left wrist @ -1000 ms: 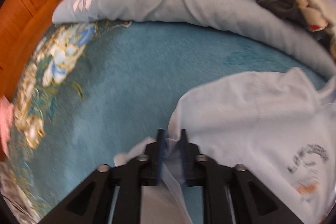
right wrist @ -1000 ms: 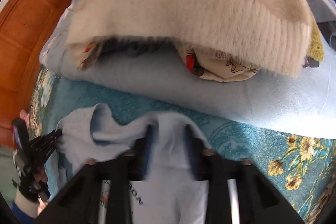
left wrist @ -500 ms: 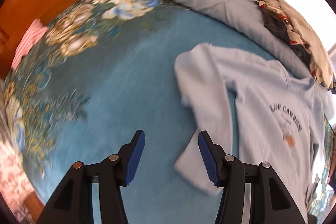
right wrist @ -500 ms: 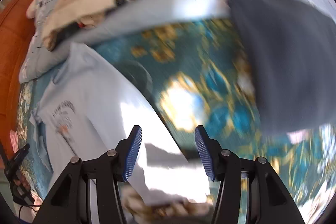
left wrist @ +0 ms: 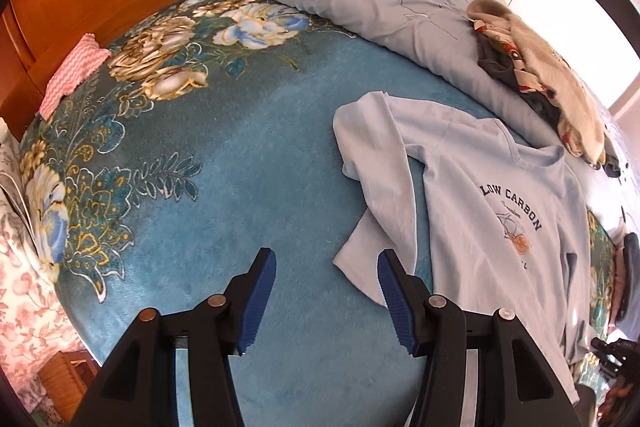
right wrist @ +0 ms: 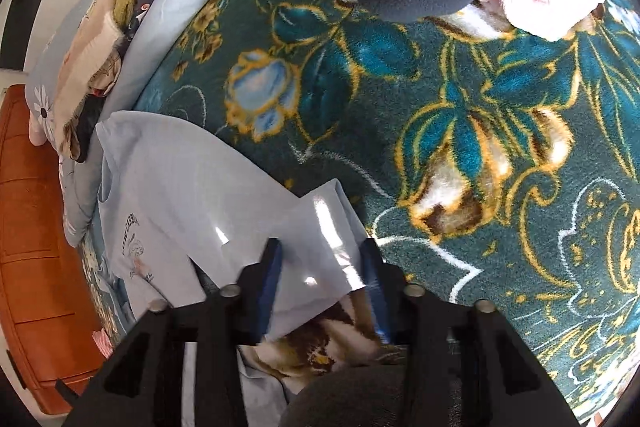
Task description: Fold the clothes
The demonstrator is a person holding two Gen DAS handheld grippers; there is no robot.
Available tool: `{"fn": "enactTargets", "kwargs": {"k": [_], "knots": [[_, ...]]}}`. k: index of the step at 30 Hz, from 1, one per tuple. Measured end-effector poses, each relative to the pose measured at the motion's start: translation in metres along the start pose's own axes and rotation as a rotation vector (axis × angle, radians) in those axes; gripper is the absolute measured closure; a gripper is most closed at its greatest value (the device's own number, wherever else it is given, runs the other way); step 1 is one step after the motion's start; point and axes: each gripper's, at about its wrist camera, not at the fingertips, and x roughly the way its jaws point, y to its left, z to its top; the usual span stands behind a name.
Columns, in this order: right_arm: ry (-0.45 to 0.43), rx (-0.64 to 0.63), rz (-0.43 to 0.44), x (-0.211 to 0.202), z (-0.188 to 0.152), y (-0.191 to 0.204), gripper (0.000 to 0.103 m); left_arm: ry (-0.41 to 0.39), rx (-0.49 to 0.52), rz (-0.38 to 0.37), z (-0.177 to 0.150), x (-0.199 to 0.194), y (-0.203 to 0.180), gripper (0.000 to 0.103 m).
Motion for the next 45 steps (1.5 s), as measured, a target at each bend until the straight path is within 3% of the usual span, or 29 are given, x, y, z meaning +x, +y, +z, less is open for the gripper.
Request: {"fn": "enactTargets", "kwargs": {"k": [1, 6, 14, 17, 19, 23, 26, 32, 34, 37, 43, 45], "knots": [[-0.006, -0.014, 0.01, -0.003, -0.002, 0.003, 0.096, 0.005, -0.003, 0.002, -0.001, 0.0, 0.002, 0.046], [-0.081, -0.112, 0.064, -0.039, -0.006, 0.018, 0.099, 0.018, -0.024, 0.0, -0.006, 0.0, 0.008, 0.046], [-0.39, -0.271, 0.021, -0.17, 0.01, 0.031, 0.1, 0.038, -0.029, -0.002, -0.011, 0.008, 0.01, 0.046], [-0.467, -0.315, -0.014, -0.208, 0.007, 0.027, 0.1, 0.059, -0.026, -0.006, -0.013, 0.015, 0.008, 0.046], [-0.459, -0.318, -0.082, -0.208, 0.009, 0.017, 0.1, 0.078, -0.021, -0.012, -0.015, 0.02, 0.005, 0.046], [-0.363, -0.232, -0.289, -0.169, 0.02, -0.02, 0.1, 0.108, 0.008, -0.015, -0.02, 0.029, -0.003, 0.046], [-0.323, -0.157, -0.307, -0.148, 0.025, -0.04, 0.1, 0.132, 0.023, -0.019, -0.022, 0.036, -0.008, 0.046], [-0.307, -0.174, -0.318, -0.141, 0.027, -0.034, 0.099, 0.174, 0.083, -0.037, -0.024, 0.057, -0.029, 0.045], [-0.312, -0.191, -0.327, -0.144, 0.026, -0.028, 0.093, 0.182, 0.109, -0.051, -0.023, 0.064, -0.039, 0.045], [-0.368, -0.21, -0.367, -0.164, 0.022, -0.016, 0.055, 0.195, 0.153, -0.058, -0.022, 0.076, -0.056, 0.045], [-0.424, -0.265, -0.333, -0.18, 0.013, 0.017, 0.052, 0.226, 0.25, 0.003, -0.029, 0.104, -0.078, 0.045], [-0.412, -0.289, -0.315, -0.176, 0.011, 0.031, 0.051, 0.208, 0.257, 0.017, -0.032, 0.104, -0.076, 0.051]]}}
